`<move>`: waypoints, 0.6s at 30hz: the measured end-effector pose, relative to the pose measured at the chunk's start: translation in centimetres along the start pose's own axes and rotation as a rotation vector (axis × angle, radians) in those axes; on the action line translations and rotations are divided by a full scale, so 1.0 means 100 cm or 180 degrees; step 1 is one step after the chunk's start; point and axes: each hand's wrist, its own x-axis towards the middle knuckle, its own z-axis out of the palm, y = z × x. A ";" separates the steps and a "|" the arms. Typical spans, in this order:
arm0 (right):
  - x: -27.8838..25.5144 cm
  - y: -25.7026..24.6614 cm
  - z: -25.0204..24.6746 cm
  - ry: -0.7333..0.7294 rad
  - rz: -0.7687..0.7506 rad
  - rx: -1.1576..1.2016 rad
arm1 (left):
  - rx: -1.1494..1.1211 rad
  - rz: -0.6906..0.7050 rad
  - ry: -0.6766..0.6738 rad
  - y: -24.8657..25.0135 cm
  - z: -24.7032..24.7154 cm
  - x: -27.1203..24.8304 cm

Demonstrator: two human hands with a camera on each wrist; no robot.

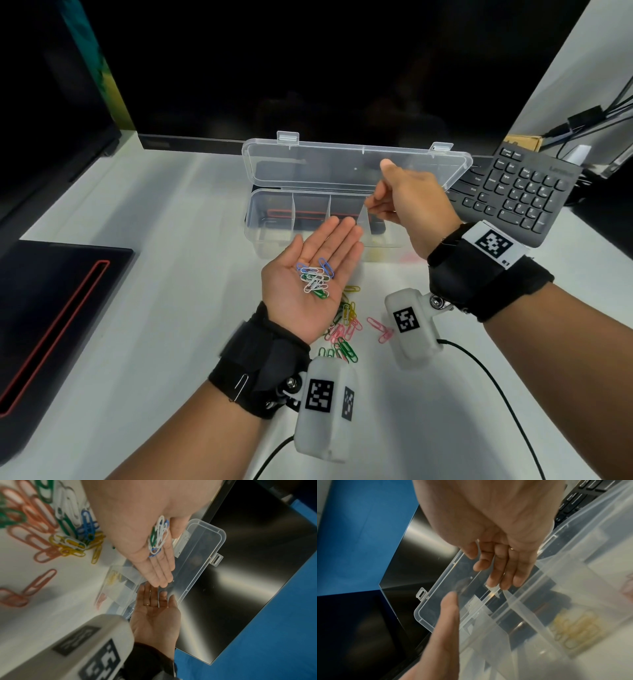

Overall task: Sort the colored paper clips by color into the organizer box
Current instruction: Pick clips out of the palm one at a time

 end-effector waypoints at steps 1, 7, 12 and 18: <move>-0.002 -0.001 -0.001 0.0001 -0.0019 -0.0055 | -0.0003 0.0001 -0.0001 0.000 0.000 0.000; -0.036 -0.012 -0.006 -0.0145 -0.0806 -0.1112 | 0.0020 0.0023 0.0019 -0.001 0.000 0.000; -0.066 -0.017 -0.003 -0.1064 -0.1098 -0.1756 | 0.0126 0.0031 0.0169 -0.002 0.001 0.001; -0.079 -0.021 0.000 -0.1492 -0.1251 -0.2276 | 0.0298 0.0016 0.0222 0.001 0.002 -0.001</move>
